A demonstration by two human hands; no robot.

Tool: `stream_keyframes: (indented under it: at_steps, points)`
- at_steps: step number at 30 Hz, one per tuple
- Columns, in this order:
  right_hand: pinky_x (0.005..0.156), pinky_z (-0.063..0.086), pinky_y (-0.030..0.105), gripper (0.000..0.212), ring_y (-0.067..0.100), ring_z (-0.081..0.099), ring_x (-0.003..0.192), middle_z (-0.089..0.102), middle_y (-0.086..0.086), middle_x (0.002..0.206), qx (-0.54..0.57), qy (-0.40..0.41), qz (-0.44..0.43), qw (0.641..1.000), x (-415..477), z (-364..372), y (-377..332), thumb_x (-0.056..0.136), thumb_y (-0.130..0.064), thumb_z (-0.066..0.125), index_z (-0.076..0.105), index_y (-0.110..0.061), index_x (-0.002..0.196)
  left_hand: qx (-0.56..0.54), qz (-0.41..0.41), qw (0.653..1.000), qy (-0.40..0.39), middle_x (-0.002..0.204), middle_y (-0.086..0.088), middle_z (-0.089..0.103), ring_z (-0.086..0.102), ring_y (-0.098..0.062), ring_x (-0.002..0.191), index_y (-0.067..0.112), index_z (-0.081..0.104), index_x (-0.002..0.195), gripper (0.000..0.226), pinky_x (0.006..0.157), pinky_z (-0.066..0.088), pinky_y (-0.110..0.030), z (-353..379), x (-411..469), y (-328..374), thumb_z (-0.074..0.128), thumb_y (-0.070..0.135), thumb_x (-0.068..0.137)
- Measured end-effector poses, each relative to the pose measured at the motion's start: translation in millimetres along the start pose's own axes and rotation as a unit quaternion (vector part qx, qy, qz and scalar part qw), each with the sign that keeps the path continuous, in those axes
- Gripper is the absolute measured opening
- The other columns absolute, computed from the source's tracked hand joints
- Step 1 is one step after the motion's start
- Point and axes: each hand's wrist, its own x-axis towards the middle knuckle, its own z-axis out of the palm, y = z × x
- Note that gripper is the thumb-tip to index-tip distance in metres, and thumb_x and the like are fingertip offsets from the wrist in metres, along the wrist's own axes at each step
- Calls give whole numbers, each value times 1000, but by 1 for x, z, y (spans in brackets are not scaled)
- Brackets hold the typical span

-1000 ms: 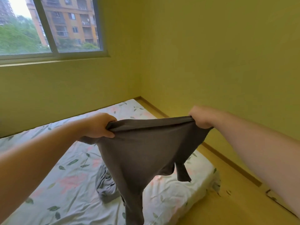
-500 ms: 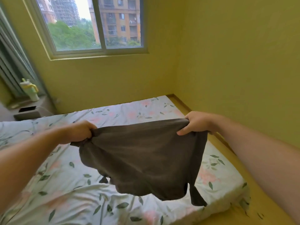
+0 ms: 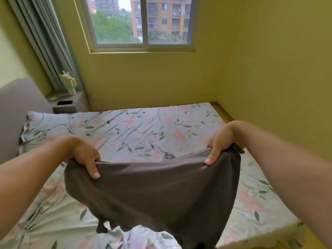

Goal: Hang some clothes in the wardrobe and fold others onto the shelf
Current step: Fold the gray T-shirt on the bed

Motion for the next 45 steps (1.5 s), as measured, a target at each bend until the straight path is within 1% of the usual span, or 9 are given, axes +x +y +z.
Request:
stream_keyframes:
  at_steps: [7,10,13,16,21,26,32,38,45]
  points:
    - [57,52,24,45,18,70,70,75,2,91,-47,-54,87,994,85,-40,-105,77,-43,80,69,-15,110,85,-116,990,-1,109,-3,74,68,-27,110,23,75,104,35,96,55,-39,-68,44,-83,87,25,71]
    - [57,47,28,38,21,55,68,62,6,92,-149,108,104,977,141,-66,-153,85,-34,77,64,-11,113,203,-175,954,137,109,-8,72,69,-26,97,17,73,108,39,85,57,-38,-114,80,-124,82,22,71]
    - [78,54,35,18,23,59,86,61,4,96,-166,359,47,917,189,-95,-191,92,-17,62,64,-11,109,189,-161,874,418,111,-7,66,65,-26,101,19,65,110,29,85,56,-37,-154,97,-154,61,12,82]
    - [72,52,36,16,27,60,86,62,6,96,-141,515,33,845,205,-121,-220,89,-6,49,61,-15,95,129,-125,783,595,105,-11,61,61,-33,101,17,62,104,26,75,51,-38,-190,85,-170,55,4,83]
    - [68,37,37,21,37,53,100,62,15,101,-205,669,6,714,197,-158,-252,83,4,47,59,-10,93,167,-50,613,771,91,-25,56,54,-46,90,-2,57,88,17,57,35,-42,-220,48,-196,56,-13,75]
    - [65,28,38,21,37,49,91,55,15,83,-225,731,-44,642,203,-158,-263,75,10,48,44,-11,76,202,-5,525,826,81,-25,51,49,-44,78,-5,54,80,18,50,29,-34,-212,50,-226,57,-18,67]
    - [65,31,35,3,33,51,79,61,11,75,-287,670,-110,676,282,-109,-249,78,-8,56,58,-10,77,282,36,553,783,80,-18,50,48,-36,73,2,58,79,21,45,34,-35,-162,144,-286,43,-12,73]
    - [62,30,33,10,33,59,87,66,11,94,-335,479,-127,802,445,-10,-210,85,-13,52,59,-13,93,293,107,669,674,74,-19,49,50,-33,60,6,54,75,17,44,42,-39,-68,301,-342,40,-2,72]
    - [64,37,33,19,29,63,97,61,4,108,-391,289,-109,867,602,108,-164,95,-12,43,56,-18,108,277,109,779,552,62,-15,46,48,-29,46,5,53,70,26,42,25,-28,39,454,-390,61,-15,55]
